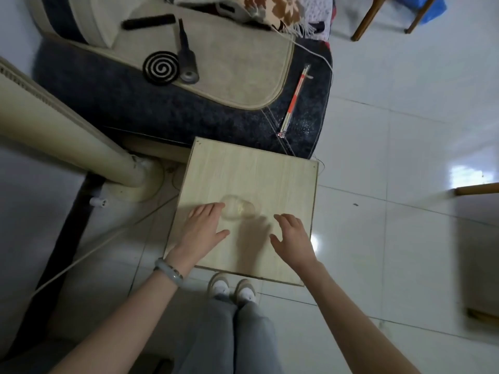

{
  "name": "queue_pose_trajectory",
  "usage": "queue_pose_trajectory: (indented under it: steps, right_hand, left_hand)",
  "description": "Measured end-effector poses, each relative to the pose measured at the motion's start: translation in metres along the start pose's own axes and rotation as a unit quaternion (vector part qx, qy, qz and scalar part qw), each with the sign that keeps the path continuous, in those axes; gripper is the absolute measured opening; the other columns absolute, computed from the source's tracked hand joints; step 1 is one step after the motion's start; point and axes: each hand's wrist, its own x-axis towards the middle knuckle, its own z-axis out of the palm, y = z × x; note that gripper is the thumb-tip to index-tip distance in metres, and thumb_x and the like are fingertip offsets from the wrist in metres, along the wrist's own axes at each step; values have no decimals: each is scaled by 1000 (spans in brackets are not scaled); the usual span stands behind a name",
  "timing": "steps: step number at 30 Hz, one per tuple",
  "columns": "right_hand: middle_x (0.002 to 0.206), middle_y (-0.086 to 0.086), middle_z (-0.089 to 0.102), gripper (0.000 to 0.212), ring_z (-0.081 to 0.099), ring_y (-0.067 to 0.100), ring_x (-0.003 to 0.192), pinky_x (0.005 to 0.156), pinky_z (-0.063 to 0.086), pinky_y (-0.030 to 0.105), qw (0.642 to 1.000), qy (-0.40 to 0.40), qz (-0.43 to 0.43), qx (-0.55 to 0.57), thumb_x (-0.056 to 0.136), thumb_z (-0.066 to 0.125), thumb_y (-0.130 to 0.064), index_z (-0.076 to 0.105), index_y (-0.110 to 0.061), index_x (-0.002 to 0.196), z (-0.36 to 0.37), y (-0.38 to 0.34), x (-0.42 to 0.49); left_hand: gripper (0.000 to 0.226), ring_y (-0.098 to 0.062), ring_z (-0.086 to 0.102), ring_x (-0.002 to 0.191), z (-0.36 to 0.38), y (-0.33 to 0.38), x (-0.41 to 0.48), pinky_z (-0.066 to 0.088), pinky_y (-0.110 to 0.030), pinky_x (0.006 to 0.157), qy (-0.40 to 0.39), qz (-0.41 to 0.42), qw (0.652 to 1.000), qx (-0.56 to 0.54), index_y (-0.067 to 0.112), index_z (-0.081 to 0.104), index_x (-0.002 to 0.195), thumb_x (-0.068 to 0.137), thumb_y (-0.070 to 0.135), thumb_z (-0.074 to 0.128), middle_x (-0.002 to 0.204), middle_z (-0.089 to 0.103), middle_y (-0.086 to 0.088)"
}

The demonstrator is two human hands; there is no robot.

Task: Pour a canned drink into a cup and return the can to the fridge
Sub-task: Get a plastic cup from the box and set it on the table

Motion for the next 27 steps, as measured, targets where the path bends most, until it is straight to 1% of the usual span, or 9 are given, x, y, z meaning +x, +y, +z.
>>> queue_pose_trajectory:
  steps: [4, 6, 8, 13, 17, 20, 24, 26, 27]
  right_hand:
    - [127, 15, 53, 52, 44, 32, 121, 103, 36, 34, 998, 16, -8, 57, 83, 63, -13, 49, -4, 131, 33, 13, 28]
    - [125, 17, 53, 53, 45, 33, 119, 102, 37, 35, 997, 29, -12, 77, 82, 63, -11, 48, -3, 132, 43, 16, 41]
    - [125, 18, 53, 54, 44, 33, 119, 101, 37, 35, 995, 38, -16, 92, 83, 62, -10, 47, -3, 134, 49, 18, 51]
    - [120, 18, 56, 51, 46, 32, 116, 97, 39, 35, 990, 57, -38, 121, 83, 66, -14, 52, -8, 131, 53, 15, 65]
    - [119, 19, 57, 44, 48, 34, 114, 96, 37, 34, 990, 40, -56, 126, 85, 66, -19, 57, -8, 126, 48, 12, 63]
    - [123, 15, 55, 43, 47, 30, 116, 95, 38, 30, 989, 19, -41, 144, 87, 62, -21, 55, -10, 128, 37, 8, 53]
    - [124, 10, 56, 43, 51, 24, 114, 96, 40, 28, 981, 8, -20, 191, 88, 61, -21, 53, -14, 130, 7, -8, 31]
    - [128, 7, 55, 46, 52, 21, 115, 97, 40, 28, 978, -4, 6, 209, 88, 60, -21, 51, -13, 132, -13, -18, 17]
    - [131, 7, 54, 47, 52, 20, 116, 98, 41, 28, 975, -13, 28, 219, 88, 59, -19, 50, -12, 133, -24, -23, 9]
  left_hand:
    - [76, -26, 43, 126, 39, -6, 21, 30, -35, 107, 16, -23, 999, -43, 7, 41, 134, 75, 41, 75, 134, 52, -11]
    - [80, -26, 44, 126, 50, -7, 31, 32, -36, 107, 29, -29, 997, -68, 6, 42, 133, 71, 42, 78, 133, 52, -11]
    - [83, -26, 43, 126, 56, -7, 40, 33, -37, 108, 38, -42, 991, -121, 7, 42, 133, 67, 41, 81, 134, 51, -10]
    - [83, -19, 46, 121, 66, -3, 57, 33, -26, 98, 31, -35, 977, -210, 17, 45, 129, 60, 39, 86, 129, 54, -2]
    - [79, -19, 50, 117, 68, 0, 59, 36, -27, 93, 19, -28, 973, -228, 18, 46, 125, 60, 41, 85, 125, 56, 0]
    - [77, -20, 50, 116, 58, 4, 54, 40, -29, 89, 13, -28, 972, -234, 23, 44, 122, 60, 49, 80, 125, 56, 4]
    - [81, -13, 51, 112, 19, 19, 34, 42, -27, 85, 7, -19, 970, -243, 29, 39, 119, 57, 75, 64, 120, 55, 11]
    - [81, -10, 50, 112, -7, 29, 22, 43, -28, 86, 6, -13, 971, -240, 32, 39, 118, 56, 77, 64, 122, 55, 11]
    - [79, -10, 49, 113, -20, 35, 16, 42, -28, 88, 6, -8, 972, -235, 32, 38, 119, 57, 72, 68, 123, 54, 10]
